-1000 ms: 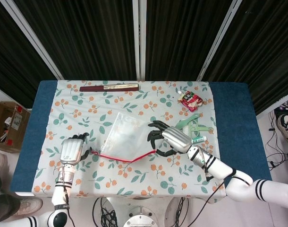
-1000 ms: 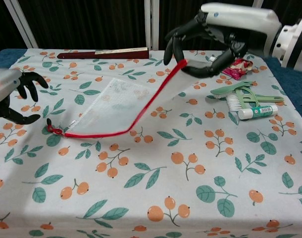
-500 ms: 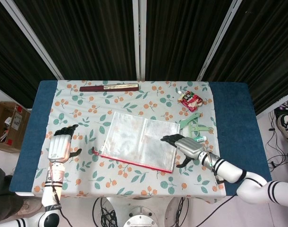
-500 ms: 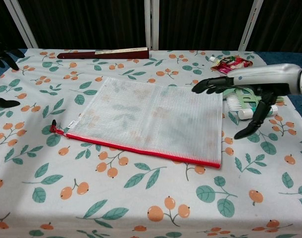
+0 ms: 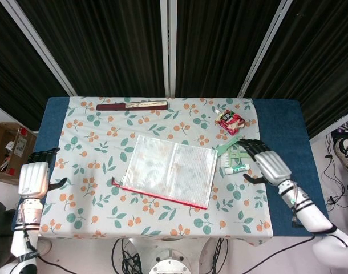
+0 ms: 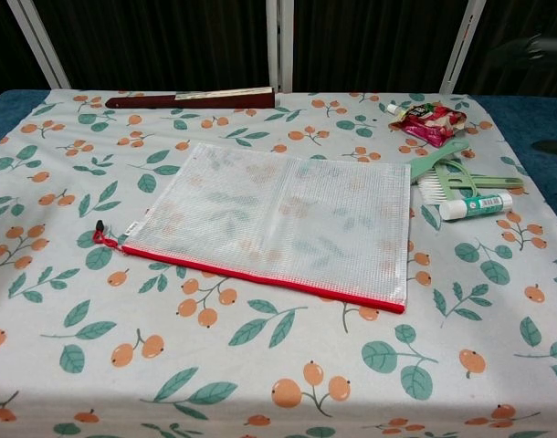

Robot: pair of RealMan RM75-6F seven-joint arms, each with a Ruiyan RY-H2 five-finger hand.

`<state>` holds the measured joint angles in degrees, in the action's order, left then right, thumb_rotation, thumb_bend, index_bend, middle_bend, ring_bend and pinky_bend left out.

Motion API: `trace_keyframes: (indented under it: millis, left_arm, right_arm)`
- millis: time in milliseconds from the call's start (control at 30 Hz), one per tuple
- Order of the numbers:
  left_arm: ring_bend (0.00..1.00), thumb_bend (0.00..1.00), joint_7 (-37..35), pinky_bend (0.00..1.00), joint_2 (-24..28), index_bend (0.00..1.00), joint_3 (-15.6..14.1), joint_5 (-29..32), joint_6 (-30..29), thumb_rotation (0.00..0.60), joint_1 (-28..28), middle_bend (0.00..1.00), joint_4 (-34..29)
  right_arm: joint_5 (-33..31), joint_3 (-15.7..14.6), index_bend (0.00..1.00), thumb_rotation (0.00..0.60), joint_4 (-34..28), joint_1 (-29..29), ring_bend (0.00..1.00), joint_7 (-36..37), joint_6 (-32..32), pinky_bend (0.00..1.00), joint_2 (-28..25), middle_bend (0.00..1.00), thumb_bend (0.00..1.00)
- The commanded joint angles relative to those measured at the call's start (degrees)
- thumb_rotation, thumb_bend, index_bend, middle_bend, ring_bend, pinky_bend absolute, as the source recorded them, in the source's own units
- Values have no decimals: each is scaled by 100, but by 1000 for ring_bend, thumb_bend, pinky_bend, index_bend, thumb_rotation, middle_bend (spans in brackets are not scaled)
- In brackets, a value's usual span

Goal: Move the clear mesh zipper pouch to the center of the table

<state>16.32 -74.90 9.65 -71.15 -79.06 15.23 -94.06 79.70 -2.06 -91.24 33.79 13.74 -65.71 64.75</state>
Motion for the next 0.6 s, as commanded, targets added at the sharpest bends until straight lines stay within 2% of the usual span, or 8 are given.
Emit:
trace_keyframes:
  millis: [33, 167, 300, 467, 600]
  left_arm:
    - [196, 110, -575, 186, 318, 204, -353, -541, -288, 600, -337, 260, 178]
    - [185, 111, -597, 185, 419, 204, -656, -906, -783, 600, -714, 239, 169]
    - [179, 111, -579, 184, 441, 202, -872, -1135, -1197, 600, -1049, 228, 28]
    - [179, 112, -456, 183, 410, 202, -1124, -1331, -1459, 600, -1366, 226, -120]
    - [179, 111, -361, 183, 443, 202, -1174, -1312, -1463, 600, -1473, 226, -198]
  right_arm:
    - [-76, -18, 0, 600, -2, -1005, 0, -512, -1167, 0, -112, 56, 208]
    - [155, -171, 0, 600, 116, -1624, 0, -217, -1837, 0, -179, 55, 207]
    - [328, -303, 0, 600, 235, -2081, 0, 59, -2226, 0, -181, 53, 208]
    - [465, -354, 0, 600, 414, -2404, 0, 283, -2376, 0, -128, 53, 210]
    - [515, -270, 0, 600, 478, -2451, 0, 323, -2321, 0, -120, 53, 209]
